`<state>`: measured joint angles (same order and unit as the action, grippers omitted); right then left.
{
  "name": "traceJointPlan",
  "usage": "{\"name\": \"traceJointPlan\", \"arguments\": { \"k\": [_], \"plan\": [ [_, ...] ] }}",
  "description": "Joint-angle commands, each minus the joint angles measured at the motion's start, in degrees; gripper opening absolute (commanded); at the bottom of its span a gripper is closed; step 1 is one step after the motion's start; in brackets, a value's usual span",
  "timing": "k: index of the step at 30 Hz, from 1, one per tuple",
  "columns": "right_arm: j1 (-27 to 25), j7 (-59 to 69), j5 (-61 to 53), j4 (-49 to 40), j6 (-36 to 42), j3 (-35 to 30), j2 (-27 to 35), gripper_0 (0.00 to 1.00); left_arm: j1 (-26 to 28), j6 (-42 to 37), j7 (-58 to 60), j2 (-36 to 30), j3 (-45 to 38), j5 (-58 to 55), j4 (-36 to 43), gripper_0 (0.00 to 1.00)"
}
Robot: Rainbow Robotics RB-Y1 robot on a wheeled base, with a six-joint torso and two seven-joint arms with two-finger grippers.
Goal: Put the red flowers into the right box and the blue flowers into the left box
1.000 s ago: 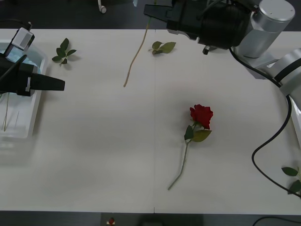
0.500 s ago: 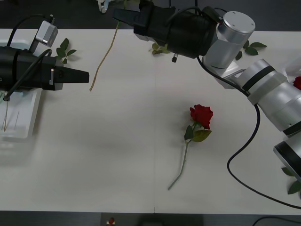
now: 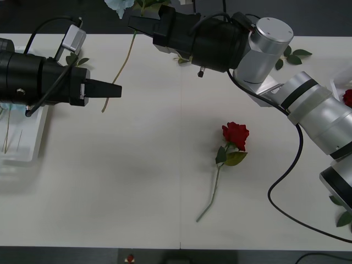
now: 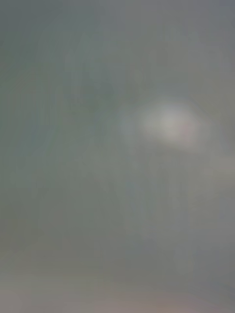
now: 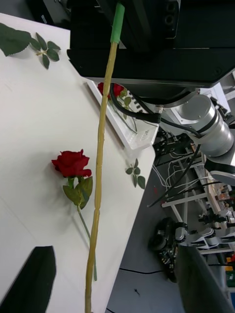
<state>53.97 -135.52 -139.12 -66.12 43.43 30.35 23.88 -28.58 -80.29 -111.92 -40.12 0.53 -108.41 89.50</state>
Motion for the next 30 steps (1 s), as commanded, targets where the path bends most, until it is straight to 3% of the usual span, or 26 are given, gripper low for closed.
{"name": "traceJointPlan", "arguments": {
  "k": [1, 2, 30],
  "plan": [
    [2.19, 1.49, -0.8, -2.17, -0.37, -0.91, -0.07, 0.0, -1.74, 0.48, 3.55, 0.13, -0.79, 0.48, 2.26, 0.19],
    [2.19, 1.49, -0.89, -2.17, -0.37, -0.91, -0.07, 0.0, -1.74, 0.39, 3.64, 0.13, -0.53, 0.48, 2.53, 0.0],
    [2.19, 1.31, -2.38, -2.26, -0.9, -0.91, 0.02, 0.0, -1.83, -0.13, 4.34, -1.72, -0.35, -0.93, 3.05, 0.0]
  ]
}}
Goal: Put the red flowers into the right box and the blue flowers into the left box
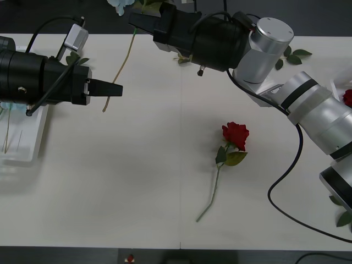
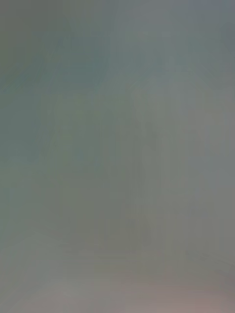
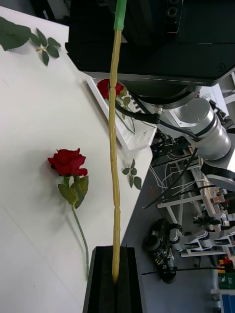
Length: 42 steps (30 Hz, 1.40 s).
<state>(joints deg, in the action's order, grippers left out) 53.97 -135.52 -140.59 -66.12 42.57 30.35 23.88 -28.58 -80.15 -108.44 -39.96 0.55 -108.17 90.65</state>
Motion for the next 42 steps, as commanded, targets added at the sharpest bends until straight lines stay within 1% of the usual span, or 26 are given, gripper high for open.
{"name": "traceJointPlan", "arguments": {
  "k": [1, 2, 3, 4, 5, 6, 7, 9, 14, 16, 17, 19, 22, 27, 30, 32, 33, 37, 39, 40, 42],
  "plan": [
    [2.19, 1.22, -1.0, -2.26, -0.04, -0.91, 0.02, 0.0, -1.83, -0.63, 0.95, -2.05, -0.64, -1.34, 1.9, 0.0],
    [2.19, 1.22, -1.0, -2.35, -0.04, -0.91, 0.02, 0.0, -1.83, -0.8, 0.95, -2.05, -0.81, -1.34, 1.81, 0.0],
    [2.28, 1.22, -1.0, -2.26, -0.3, -0.91, 0.11, 0.18, -1.83, -1.24, 0.95, -2.14, -1.25, -1.25, 1.81, 0.0],
    [2.28, 1.13, -1.0, -2.44, -0.65, -0.91, 0.02, 0.35, -1.74, -1.42, 1.04, -2.14, -1.52, -1.25, 1.81, 0.0],
    [2.28, 1.04, -1.0, -2.44, -1.0, -0.91, 0.02, 0.48, -1.74, -1.42, 0.95, -2.14, -1.69, -1.25, 1.81, 0.0],
    [2.28, 0.87, -1.0, -2.44, -1.35, -0.91, 0.02, 0.64, -1.65, -1.42, 0.95, -2.14, -1.78, -1.25, 1.81, 0.0],
    [2.45, 0.69, -1.0, -2.44, -1.44, -0.91, 0.02, 0.71, -1.57, -1.42, 0.95, -2.14, -1.87, -1.25, 1.81, 0.0],
    [2.54, 0.16, -0.83, -2.61, -1.35, -0.91, 0.02, 0.79, -1.3, -1.42, 1.04, -2.14, -2.04, -1.25, 1.81, 0.0],
    [2.63, -1.51, -0.03, -3.05, -1.18, -0.91, 0.11, 0.87, -0.78, -1.77, 0.86, -2.14, -3.01, -1.25, 1.81, 0.0],
    [2.63, -2.3, -0.03, -3.05, -1.0, -0.91, 0.11, 0.89, -0.51, -3.18, 0.86, -2.14, -4.51, -0.99, 1.81, 0.0],
    [2.54, -2.56, -0.03, -3.05, -0.83, -0.73, 0.11, 0.93, -0.34, -4.23, 0.95, -2.14, -5.56, -0.64, 1.81, 0.0],
    [2.63, -3.09, -0.03, -3.05, -0.74, -0.38, 0.2, 0.95, -0.16, -5.99, 0.95, -2.14, -7.49, 0.33, 1.81, 0.0],
    [2.89, -3.7, -0.03, -3.05, -0.65, 0.06, 0.64, 0.97, 0.02, -9.85, 0.78, -2.14, -11.8, 3.23, 1.81, 0.0],
    [4.12, -4.05, -0.03, -3.05, -0.48, 1.46, 2.04, 0.97, 0.1, -18.47, -0.19, -2.14, -21.73, 10.44, 1.81, 0.0],
    [6.23, -3.26, -0.03, -3.58, -0.04, 3.57, 4.15, 0.97, 0.1, -23.74, -3.09, -2.49, -27.97, 16.59, 1.81, 0.0],
    [7.81, -0.45, -0.03, -4.72, -0.12, 5.33, 5.82, 0.97, 0.46, -25.24, -6.43, -3.2, -31.05, 21.25, 1.81, 0.0],
    [8.25, 0.87, -0.03, -5.25, -0.3, 5.86, 6.35, 0.97, 0.54, -25.24, -7.66, -3.64, -31.58, 22.48, 1.81, 0.0],
    [10.01, 13.35, 0.58, -11.05, -4.08, 9.9, 10.31, 0.97, 3.53, -22.51, -13.9, -7.15, -34.04, 28.02, 1.81, 0.0],
    [10.36, 20.47, 3.13, -15.44, -7.42, 12.01, 12.59, 0.97, 5.73, -19.52, -16.98, -8.91, -34.92, 30.3, 1.81, 0.0],
    [10.45, 26.0, 5.41, -18.43, -9.09, 13.42, 13.91, 0.97, 7.14, -16.89, -19.17, -9.96, -35.35, 31.97, 1.81, 0.0],
    [10.54, 32.42, 7.79, -21.86, -10.58, 14.91, 15.58, 0.97, 8.89, -13.63, -21.46, -11.28, -35.88, 33.73, 1.81, 0.0]
  ]
}}
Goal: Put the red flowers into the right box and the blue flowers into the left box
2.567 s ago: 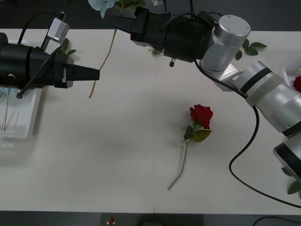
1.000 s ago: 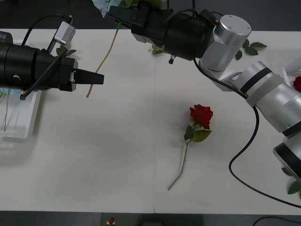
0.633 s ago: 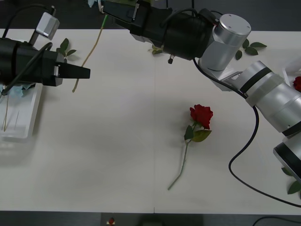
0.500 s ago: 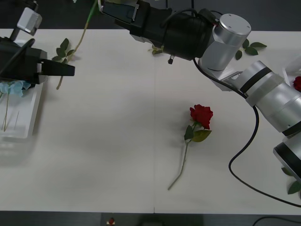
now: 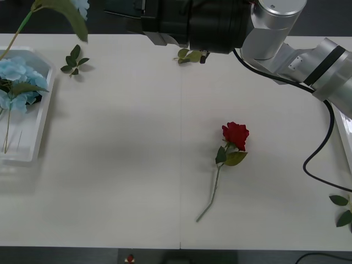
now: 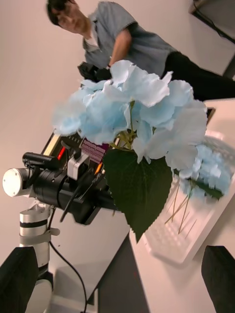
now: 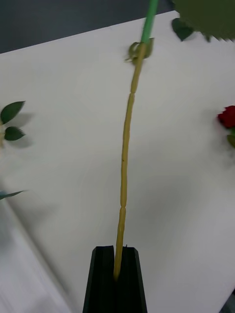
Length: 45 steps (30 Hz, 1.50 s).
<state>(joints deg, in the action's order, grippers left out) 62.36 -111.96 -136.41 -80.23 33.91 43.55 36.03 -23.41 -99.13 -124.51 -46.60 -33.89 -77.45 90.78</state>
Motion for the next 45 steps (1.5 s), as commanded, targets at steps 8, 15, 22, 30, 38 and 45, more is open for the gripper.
{"name": "traceJointPlan", "arguments": {
  "k": [8, 15, 22, 30, 38, 45],
  "plan": [
    [2.07, 33.65, 14.33, -16.53, 1.77, 3.21, 9.15, 0.97, 11.37, 18.62, -8.47, -10.44, -2.14, 12.68, 1.68, 0.0],
    [2.07, 57.38, 22.41, -21.54, 6.96, 3.21, 12.05, 0.97, 14.18, 22.75, -2.32, -11.94, -0.47, 21.9, 1.33, 0.0],
    [0.13, 73.9, 32.08, -28.05, 12.76, 3.21, 15.04, 0.98, 13.13, 23.54, 2.34, -11.94, 4.27, 27.27, -3.24, 0.0],
    [-4.79, 89.11, 42.89, -35.96, 15.04, 3.21, 17.94, 0.97, 8.38, 26.44, 3.92, -12.03, 11.39, 28.85, -15.02, 0.0],
    [-9.01, 100.79, 52.03, -37.63, 19.17, 3.65, 19.52, 0.97, 3.81, 31.19, 5.59, -11.94, 20.62, 30.25, -24.25, 0.0],
    [-8.57, 104.93, 60.82, -37.36, 19.7, 11.38, 22.77, 0.97, 2.85, 33.65, 6.91, -11.94, 25.46, 29.73, -25.92, 0.0]
  ]
}}
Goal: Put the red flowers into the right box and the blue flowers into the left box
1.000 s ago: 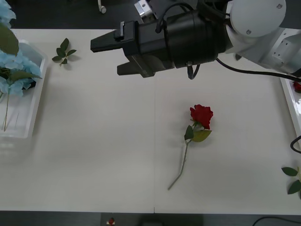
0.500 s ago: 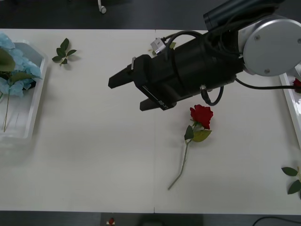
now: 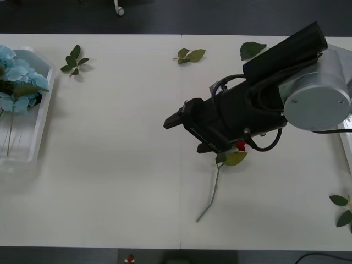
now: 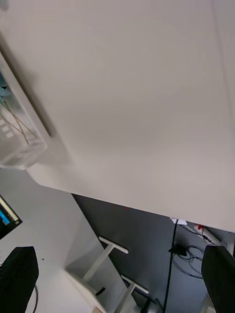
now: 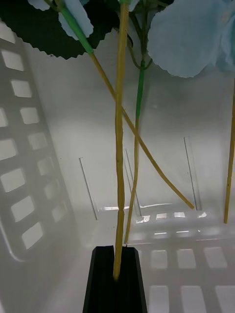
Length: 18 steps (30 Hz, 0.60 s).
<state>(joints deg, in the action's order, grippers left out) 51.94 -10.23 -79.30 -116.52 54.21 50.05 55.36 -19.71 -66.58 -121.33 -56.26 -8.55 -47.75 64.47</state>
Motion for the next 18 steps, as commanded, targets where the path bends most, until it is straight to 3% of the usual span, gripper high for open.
{"name": "traceJointPlan", "arguments": {
  "k": [1, 2, 3, 4, 5, 6, 7, 18],
  "plan": [
    [1.94, 3.28, 5.04, -0.9, -0.68, 5.93, 3.62, 0.97, -0.86, 1.19, 3.9, -2.28, 0.29, -0.06, 0.4, 0.0],
    [1.94, 3.28, 5.56, -0.73, -0.68, 6.46, 3.62, 0.97, -0.86, 1.28, 3.9, -2.28, 0.29, -0.15, 0.4, 0.0],
    [1.94, 3.28, 6.71, -0.38, -0.68, 7.25, 3.79, 0.97, -0.94, 1.46, 3.9, -2.28, 0.29, -0.32, 0.48, 0.06],
    [1.94, 3.37, 7.5, -0.11, -0.68, 7.69, 3.88, 0.97, -0.94, 1.63, 3.9, -2.28, 0.29, -0.41, 0.4, 0.35],
    [1.94, 3.37, 8.29, 0.24, -0.68, 8.13, 4.06, 0.97, -1.03, 1.72, 3.82, -2.28, 0.29, -0.5, 0.48, 0.71],
    [1.94, 3.37, 8.9, 0.5, -0.59, 8.39, 4.06, 0.97, -1.21, 1.72, 3.82, -2.28, 0.29, -0.68, 0.48, 0.89],
    [1.94, 3.37, 9.96, 0.77, -0.42, 8.75, 4.15, 0.97, -1.29, 1.81, 3.82, -2.28, 0.29, -0.85, 0.48, 1.0],
    [1.94, 2.84, 13.3, 5.16, -0.42, 11.47, 4.32, 0.97, -3.4, -0.57, -0.58, -2.37, -6.65, -1.99, 1.63, 1.0]
  ]
}}
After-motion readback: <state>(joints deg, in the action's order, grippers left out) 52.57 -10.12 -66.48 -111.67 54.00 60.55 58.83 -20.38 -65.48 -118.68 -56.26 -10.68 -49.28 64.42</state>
